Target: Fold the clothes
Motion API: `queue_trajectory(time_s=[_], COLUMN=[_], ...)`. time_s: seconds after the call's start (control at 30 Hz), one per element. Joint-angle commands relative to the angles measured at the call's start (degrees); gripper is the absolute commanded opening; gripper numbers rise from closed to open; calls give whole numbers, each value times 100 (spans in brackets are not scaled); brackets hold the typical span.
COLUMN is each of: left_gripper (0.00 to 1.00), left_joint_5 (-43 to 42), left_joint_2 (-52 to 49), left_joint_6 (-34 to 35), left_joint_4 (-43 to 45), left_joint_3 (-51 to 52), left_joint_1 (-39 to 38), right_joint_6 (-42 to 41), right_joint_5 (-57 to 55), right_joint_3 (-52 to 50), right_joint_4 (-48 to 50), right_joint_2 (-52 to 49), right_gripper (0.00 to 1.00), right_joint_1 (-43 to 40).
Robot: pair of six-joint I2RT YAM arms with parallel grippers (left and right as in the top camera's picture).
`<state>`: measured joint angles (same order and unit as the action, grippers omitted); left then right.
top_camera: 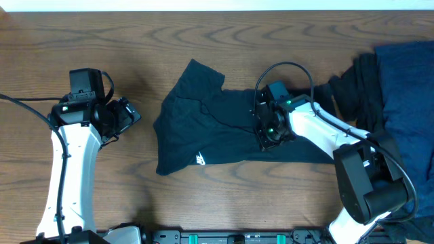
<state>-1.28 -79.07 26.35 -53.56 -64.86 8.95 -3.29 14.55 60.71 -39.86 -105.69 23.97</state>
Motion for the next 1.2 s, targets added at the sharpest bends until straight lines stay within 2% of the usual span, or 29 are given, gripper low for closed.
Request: queue_trajectory(time_s=[0.0,0.17,0.6,0.87,1.17], left_gripper=[98,98,98,98,98], left_joint_5=[50,50,50,50,50], left_joint_2=[4,4,4,4,4], left_joint_6=[7,7,7,9,9], left_joint_4=[-15,-15,-15,-15,-15], left_joint_3=[-26,-26,-26,-26,-26], left_joint_1=[15,15,15,15,15], right_joint_6=[-55,-210,-227,-225,-227], right_joint_5=[-68,-472,-671,-1539,-916], right_joint_3=[-133,-162,-162,-162,-162], right_joint_4=[221,387,732,955,828], right_joint_2=[-39,-39,-39,-39,-39], right_gripper=[1,1,4,9,12], right_joint_1=[85,85,4,0,0])
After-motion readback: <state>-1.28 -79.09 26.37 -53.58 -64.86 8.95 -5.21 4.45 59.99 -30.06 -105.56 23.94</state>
